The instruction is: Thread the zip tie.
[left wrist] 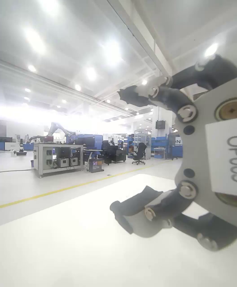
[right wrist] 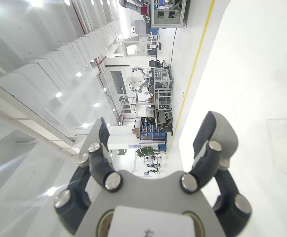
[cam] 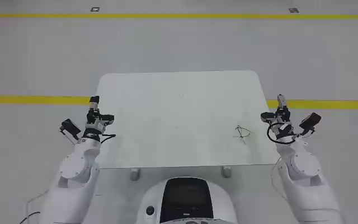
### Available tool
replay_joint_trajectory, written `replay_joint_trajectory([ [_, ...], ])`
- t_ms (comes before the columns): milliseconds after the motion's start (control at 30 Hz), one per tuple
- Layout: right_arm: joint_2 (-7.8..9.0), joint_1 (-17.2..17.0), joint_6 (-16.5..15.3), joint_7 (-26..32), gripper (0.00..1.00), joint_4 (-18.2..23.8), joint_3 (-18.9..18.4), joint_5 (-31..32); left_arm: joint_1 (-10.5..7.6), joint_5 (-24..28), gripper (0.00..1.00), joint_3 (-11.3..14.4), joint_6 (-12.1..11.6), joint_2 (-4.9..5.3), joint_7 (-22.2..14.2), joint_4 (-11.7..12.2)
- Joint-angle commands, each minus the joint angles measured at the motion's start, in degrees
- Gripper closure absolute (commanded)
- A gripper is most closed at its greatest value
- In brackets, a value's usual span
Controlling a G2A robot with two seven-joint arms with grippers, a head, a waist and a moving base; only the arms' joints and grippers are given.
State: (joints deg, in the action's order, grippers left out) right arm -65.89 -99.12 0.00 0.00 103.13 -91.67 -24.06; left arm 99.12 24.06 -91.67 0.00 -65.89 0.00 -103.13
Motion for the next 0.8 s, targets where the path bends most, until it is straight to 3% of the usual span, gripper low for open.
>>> replay_joint_trajectory([
  [0,0.00,0.00,0.00,0.00,0.00,0.00,0.00,0.00,0.00,0.00,0.00,0.00,0.00,0.00,0.00,0.00],
  [33,0.00,0.00,0.00,0.00,0.00,0.00,0.00,0.00,0.00,0.00,0.00,0.00,0.00,0.00,0.00,0.00],
  [67,0.00,0.00,0.00,0.00,0.22,0.00,0.00,0.00,0.00,0.00,0.00,0.00,0.00,0.00,0.00,0.00],
  [100,0.00,0.00,0.00,0.00,0.00,0.00,0.00,0.00,0.00,0.00,0.00,0.00,0.00,0.00,0.00,0.00],
  [133,0.00,0.00,0.00,0.00,0.22,0.00,0.00,0.00,0.00,0.00,0.22,0.00,0.00,0.00,0.00,0.00],
  [167,0.00,0.00,0.00,0.00,0.22,0.00,0.00,0.00,0.00,0.00,0.22,0.00,0.00,0.00,0.00,0.00],
  [200,0.00,0.00,0.00,0.00,0.22,0.00,0.00,0.00,0.00,0.00,0.00,0.00,0.00,0.00,0.00,0.00],
  [233,0.00,0.00,0.00,0.00,0.00,0.00,0.00,0.00,0.00,0.00,0.22,0.00,0.00,0.00,0.00,0.00],
  [333,0.00,0.00,0.00,0.00,0.00,0.00,0.00,0.00,0.00,0.00,0.22,0.00,0.00,0.00,0.00,0.00],
  [367,0.07,0.09,0.08,0.10,0.00,0.25,-0.11,1.24,0.00,0.00,0.00,0.00,0.00,0.00,0.00,0.00],
  [467,0.45,-0.05,1.09,2.56,0.00,2.39,-0.75,7.14,0.00,0.00,0.00,0.00,0.00,0.00,0.00,0.00],
  [600,1.36,0.35,6.71,9.72,0.00,4.99,-1.82,17.07,0.00,0.00,0.00,0.00,0.00,0.00,0.00,0.00],
  [767,2.66,2.69,16.97,22.55,0.00,4.28,-0.09,30.34,0.00,0.00,0.00,0.00,0.00,0.00,0.00,0.00],
])
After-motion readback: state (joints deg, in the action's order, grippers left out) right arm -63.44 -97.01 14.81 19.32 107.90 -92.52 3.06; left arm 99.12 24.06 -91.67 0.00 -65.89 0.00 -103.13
